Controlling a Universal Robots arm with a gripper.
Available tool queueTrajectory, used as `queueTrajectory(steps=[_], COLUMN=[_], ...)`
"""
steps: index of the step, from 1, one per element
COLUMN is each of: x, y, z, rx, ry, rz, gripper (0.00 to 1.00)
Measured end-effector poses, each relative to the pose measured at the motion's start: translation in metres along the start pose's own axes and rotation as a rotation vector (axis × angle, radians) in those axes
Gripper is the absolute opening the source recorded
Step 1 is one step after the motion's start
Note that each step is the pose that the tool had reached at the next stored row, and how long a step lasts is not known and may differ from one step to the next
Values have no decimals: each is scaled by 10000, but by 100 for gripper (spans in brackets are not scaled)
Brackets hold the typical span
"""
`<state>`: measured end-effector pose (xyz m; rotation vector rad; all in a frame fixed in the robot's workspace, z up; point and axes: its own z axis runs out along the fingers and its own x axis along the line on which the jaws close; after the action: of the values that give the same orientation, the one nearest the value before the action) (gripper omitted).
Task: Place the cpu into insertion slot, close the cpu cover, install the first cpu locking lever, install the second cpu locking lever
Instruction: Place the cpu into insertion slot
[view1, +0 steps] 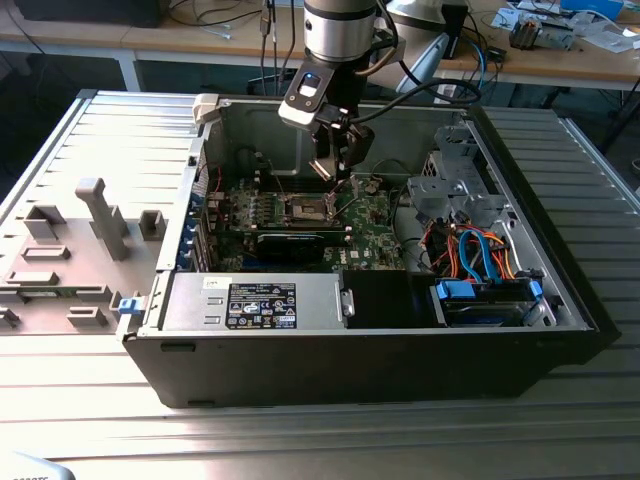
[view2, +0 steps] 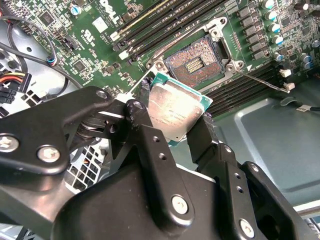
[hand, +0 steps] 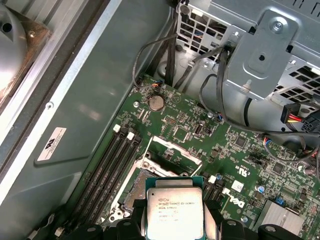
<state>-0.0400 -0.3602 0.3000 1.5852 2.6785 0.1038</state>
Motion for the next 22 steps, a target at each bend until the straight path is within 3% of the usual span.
queueTrajectory(steps=[22], x=[0], y=[0], z=[5], rx=[-1], ry=[-10], rz=[139], gripper=[55])
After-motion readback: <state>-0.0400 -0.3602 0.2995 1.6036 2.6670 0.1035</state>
